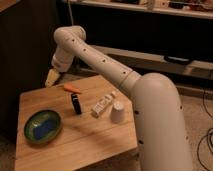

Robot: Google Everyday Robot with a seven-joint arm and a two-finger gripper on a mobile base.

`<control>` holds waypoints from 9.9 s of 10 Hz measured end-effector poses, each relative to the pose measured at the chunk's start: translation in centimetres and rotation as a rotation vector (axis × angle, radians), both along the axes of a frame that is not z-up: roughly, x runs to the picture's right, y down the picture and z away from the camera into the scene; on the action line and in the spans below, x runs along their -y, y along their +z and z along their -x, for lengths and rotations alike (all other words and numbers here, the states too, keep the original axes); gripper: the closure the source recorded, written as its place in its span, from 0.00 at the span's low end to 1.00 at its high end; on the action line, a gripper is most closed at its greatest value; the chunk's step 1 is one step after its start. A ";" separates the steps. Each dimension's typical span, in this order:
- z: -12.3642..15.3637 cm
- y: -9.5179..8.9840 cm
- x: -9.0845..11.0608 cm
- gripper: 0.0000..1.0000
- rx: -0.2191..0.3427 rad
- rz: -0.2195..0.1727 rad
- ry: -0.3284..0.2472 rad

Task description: Place the ceramic cup over the eraser

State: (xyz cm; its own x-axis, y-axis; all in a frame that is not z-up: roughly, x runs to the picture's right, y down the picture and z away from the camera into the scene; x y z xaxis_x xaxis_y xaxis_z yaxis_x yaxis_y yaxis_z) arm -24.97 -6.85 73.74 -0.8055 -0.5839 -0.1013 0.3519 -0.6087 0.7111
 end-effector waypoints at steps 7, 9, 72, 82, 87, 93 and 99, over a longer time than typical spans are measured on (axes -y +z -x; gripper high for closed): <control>0.0 0.0 0.0 0.20 0.000 0.000 0.000; 0.0 0.0 0.0 0.20 0.000 0.000 0.000; -31.0 8.0 -16.5 0.20 -0.698 0.145 0.492; -30.3 7.7 -16.5 0.96 -0.758 0.219 0.504; -28.9 -0.1 -7.7 1.00 -0.643 0.086 0.467; -23.8 -9.2 6.3 1.00 -0.435 -0.082 0.331; -10.3 -15.0 14.2 1.00 -0.153 -0.122 0.057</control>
State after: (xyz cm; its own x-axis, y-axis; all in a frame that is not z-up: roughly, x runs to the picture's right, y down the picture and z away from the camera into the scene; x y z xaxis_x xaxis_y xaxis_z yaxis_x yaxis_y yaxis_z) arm -14.67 -21.06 58.76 -0.7830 -0.6198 -0.0526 0.4865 -0.6629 0.5691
